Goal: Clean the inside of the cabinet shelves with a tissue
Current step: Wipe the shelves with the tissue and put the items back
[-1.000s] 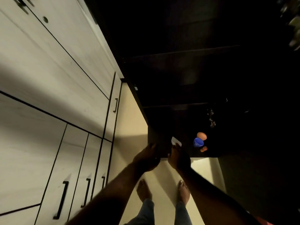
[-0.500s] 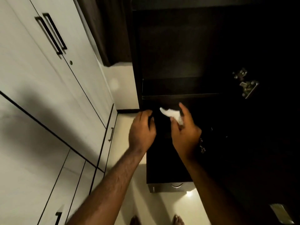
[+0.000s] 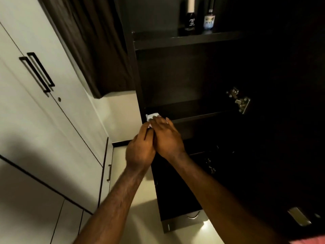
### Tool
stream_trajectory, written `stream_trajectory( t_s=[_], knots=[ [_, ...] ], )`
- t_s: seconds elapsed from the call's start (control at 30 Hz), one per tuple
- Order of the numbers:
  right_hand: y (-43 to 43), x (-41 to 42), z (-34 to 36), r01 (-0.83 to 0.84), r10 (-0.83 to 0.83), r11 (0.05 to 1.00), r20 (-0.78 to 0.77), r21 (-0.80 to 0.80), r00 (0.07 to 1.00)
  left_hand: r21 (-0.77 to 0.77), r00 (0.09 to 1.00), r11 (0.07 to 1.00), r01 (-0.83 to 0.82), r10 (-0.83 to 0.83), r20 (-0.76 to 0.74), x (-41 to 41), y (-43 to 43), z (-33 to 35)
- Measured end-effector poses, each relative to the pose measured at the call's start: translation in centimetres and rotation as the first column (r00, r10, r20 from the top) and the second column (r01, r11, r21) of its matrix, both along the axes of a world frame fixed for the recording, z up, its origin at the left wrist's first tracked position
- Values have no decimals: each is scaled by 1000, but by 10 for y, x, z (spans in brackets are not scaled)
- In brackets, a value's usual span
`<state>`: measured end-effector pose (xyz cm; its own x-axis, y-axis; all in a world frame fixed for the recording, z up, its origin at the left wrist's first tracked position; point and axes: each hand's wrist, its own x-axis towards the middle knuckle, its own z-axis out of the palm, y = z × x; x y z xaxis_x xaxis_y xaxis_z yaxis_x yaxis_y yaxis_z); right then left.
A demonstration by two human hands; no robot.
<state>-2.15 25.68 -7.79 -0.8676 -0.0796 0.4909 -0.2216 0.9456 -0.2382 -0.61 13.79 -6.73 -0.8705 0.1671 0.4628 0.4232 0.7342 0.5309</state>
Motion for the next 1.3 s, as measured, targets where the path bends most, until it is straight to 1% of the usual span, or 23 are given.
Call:
stream_trajectory(
  t_s=[0.03, 0.1, 0.17, 0.2, 0.27, 0.3, 0.37, 0.43, 0.53, 0.6, 0.63, 0.67, 0.73, 0.8, 0.83, 0.9, 0.93, 0.97, 1.03, 1.1, 1.17, 1.23, 1.3],
  knots=[
    [-1, 1, 0, 29, -28, 998, -9, 60, 1000, 47, 998, 999, 28, -31, 52, -2, 1, -2],
    [-1, 1, 1, 81, -80, 977, -15, 198, 997, 46, 994, 998, 39, -43, 100, -8, 5, -13],
    [1, 1, 0, 106, -114, 950, 10, 294, 993, -15, 993, 999, 30, -28, 116, -15, 7, -21],
    [5, 2, -1, 127, -140, 940, 19, 316, 990, -87, 997, 995, 52, -46, 63, -17, 9, -24],
    [23, 7, -4, 207, -217, 928, -1, 311, 976, -233, 994, 967, 107, -110, 1, -22, 15, -32],
    [38, 9, -6, 262, -266, 917, -28, 299, 963, -256, 993, 961, 108, -117, -20, -23, 19, -33],
    [78, 15, -5, 379, -378, 884, -59, 272, 924, -254, 994, 963, 93, -105, -32, -25, 25, -35],
    [121, 21, 0, 472, -480, 839, -43, 272, 876, -218, 994, 973, 74, -89, -60, -25, 28, -36],
    [154, 18, 5, 532, -560, 797, 19, 285, 828, -206, 992, 978, 24, -49, -116, -24, 33, -36],
    [143, 9, 4, 555, -584, 781, 19, 286, 811, -175, 993, 984, -11, -11, -122, -25, 37, -34],
    [131, 4, 3, 540, -571, 779, 4, 319, 821, -167, 994, 985, -33, 15, -112, -24, 40, -34],
    [113, -2, 1, 493, -523, 792, -17, 360, 852, -161, 994, 986, -51, 36, -100, -23, 44, -35],
    [69, -15, 1, 345, -352, 862, -49, 371, 935, -147, 994, 987, -70, 56, -95, -20, 50, -34],
    [35, -24, 11, 219, -221, 906, -35, 363, 975, -135, 992, 988, -80, 66, -106, -21, 52, -37],
    [26, -27, 14, 173, -187, 911, 0, 373, 982, -153, 991, 984, -92, 76, -109, -25, 52, -41],
    [26, -28, 13, 109, -136, 919, 47, 378, 990, -305, 978, 937, -170, 123, -167, -33, 46, -46],
    [35, -25, 14, 104, -121, 932, 25, 348, 992, -334, 974, 923, -189, 133, -183, -36, 45, -49],
    [47, -22, 13, 127, -137, 938, 8, 323, 991, -319, 973, 927, -194, 140, -185, -36, 46, -50],
    [82, -19, 9, 218, -231, 933, 10, 286, 973, -185, 969, 962, -202, 169, -181, -32, 53, -47],
    [128, -19, 12, 352, -380, 883, 33, 311, 924, -85, 969, 977, -198, 182, -167, -29, 60, -42],
    [169, -18, 15, 487, -526, 809, 37, 328, 850, -63, 976, 983, -174, 164, -143, -29, 63, -43],
    [188, -18, 18, 526, -594, 769, 103, 363, 798, -56, 980, 986, -159, 151, -129, -30, 62, -47],
    [174, -19, 22, 547, -647, 717, 122, 433, 752, -70, 986, 991, -110, 100, -136, -30, 54, -47]
  ],
)
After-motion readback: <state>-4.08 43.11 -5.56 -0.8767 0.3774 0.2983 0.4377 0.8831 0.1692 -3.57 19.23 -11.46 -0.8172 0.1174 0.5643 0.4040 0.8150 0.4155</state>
